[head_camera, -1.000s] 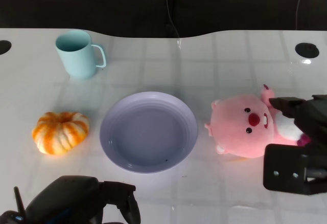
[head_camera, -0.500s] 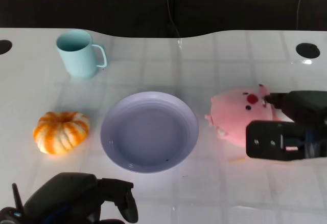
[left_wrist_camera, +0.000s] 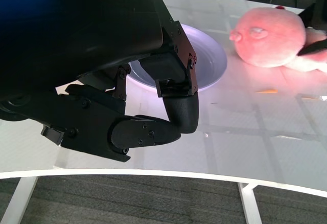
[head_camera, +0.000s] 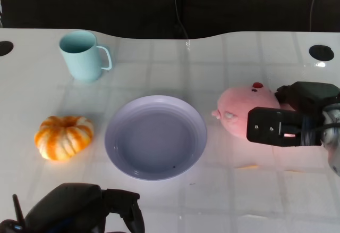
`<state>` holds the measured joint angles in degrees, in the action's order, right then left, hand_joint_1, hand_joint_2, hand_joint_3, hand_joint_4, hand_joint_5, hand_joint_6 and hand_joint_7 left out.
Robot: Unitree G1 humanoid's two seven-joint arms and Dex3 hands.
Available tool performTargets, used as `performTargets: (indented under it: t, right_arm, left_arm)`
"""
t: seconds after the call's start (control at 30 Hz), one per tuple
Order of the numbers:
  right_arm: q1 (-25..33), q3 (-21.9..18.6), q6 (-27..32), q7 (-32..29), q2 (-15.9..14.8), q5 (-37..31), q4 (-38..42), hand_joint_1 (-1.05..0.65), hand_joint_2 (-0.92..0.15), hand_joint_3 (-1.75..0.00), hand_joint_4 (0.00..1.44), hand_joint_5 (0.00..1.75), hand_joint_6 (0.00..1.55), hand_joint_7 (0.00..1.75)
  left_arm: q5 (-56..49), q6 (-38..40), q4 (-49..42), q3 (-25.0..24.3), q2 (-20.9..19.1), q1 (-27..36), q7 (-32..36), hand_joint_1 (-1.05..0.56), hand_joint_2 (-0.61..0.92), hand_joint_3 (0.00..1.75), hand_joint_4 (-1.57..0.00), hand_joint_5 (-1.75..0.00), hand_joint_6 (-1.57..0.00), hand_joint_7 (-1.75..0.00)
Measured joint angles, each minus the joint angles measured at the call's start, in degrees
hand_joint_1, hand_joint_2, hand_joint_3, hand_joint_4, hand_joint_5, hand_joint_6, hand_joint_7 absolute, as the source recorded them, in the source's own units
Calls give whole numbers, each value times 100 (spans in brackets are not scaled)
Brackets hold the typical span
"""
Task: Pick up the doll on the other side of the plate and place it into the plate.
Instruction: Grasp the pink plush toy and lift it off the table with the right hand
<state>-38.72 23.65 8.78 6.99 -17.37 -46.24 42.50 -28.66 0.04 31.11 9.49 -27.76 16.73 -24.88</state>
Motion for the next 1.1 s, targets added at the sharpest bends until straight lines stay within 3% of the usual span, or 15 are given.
performTargets:
  t: [0.07, 0.1, 0.13, 0.23, 0.27, 0.33, 0.47, 0.5, 0.6, 0.67, 0.73, 1.1]
  right_arm:
    - [-90, 9, -248, -362, 26, 88, 312, -30, -92, -7, 99, 18, 110, 11]
    - [-130, 13, -351, -530, 39, 115, 449, -27, -92, -9, 100, 37, 115, 11]
    - [-153, 15, -429, -681, 49, 133, 558, -24, -92, -15, 90, 78, 119, 8]
    - [-171, 14, -590, -992, 46, 215, 703, -22, -92, -15, 81, 125, 126, 12]
    - [-171, 9, -630, -1083, 46, 232, 718, -21, -92, -13, 80, 136, 122, 27]
    - [-169, -10, -703, -1277, 48, 307, 746, -22, -92, -12, 80, 141, 103, 63]
    - [-138, -136, -701, -1662, 131, 511, 804, -24, -89, -19, 82, 153, 104, 57]
    - [-111, -208, -704, -1802, 174, 593, 805, -25, -84, -30, 80, 162, 101, 69]
    - [-41, -382, -819, -2193, 261, 849, 807, -24, -55, -87, 81, 173, 86, 117]
    - [3, -510, -938, -2458, 284, 1008, 804, -25, -46, -110, 84, 174, 78, 147]
    - [62, -630, -1036, -2577, 292, 1149, 694, -24, -43, -120, 85, 175, 73, 167]
    - [230, -764, -1324, -2285, 353, 1500, -742, -17, -32, -137, 94, 175, 75, 175]
  left_arm:
    - [-29, 46, 45, 40, 20, -4, 0, -35, 92, 41, -66, -145, -70, -99]
    - [-39, 49, 57, 55, 29, -3, 0, -34, 92, 42, -66, -145, -70, -99]
    - [-40, 48, 72, 69, 36, -2, 1, -34, 92, 42, -67, -145, -71, -99]
    - [-40, 49, 94, 80, 44, 1, 1, -34, 92, 42, -68, -145, -71, -99]
    - [-39, 49, 96, 80, 45, -1, 1, -34, 92, 42, -67, -145, -71, -98]
    - [-38, 55, 96, 79, 45, -6, 1, -34, 92, 42, -67, -143, -71, -98]
    - [-37, 55, 51, 79, 44, -52, 1, -34, 92, 41, -68, -143, -71, -97]
    - [-37, 52, 3, 80, 43, -80, 1, -35, 92, 41, -68, -143, -71, -97]
    - [-39, -5, -164, 80, 38, -134, 8, -35, 92, 37, -69, -138, -72, -96]
    - [-39, -116, -272, 83, 35, -132, 26, -35, 92, 37, -69, -134, -72, -95]
    - [-43, -184, -347, 84, 35, -118, 66, -34, 92, 36, -71, -130, -74, -92]
    - [-193, -358, -360, 170, 108, -1, 222, -31, 92, 37, -71, -127, -75, -87]
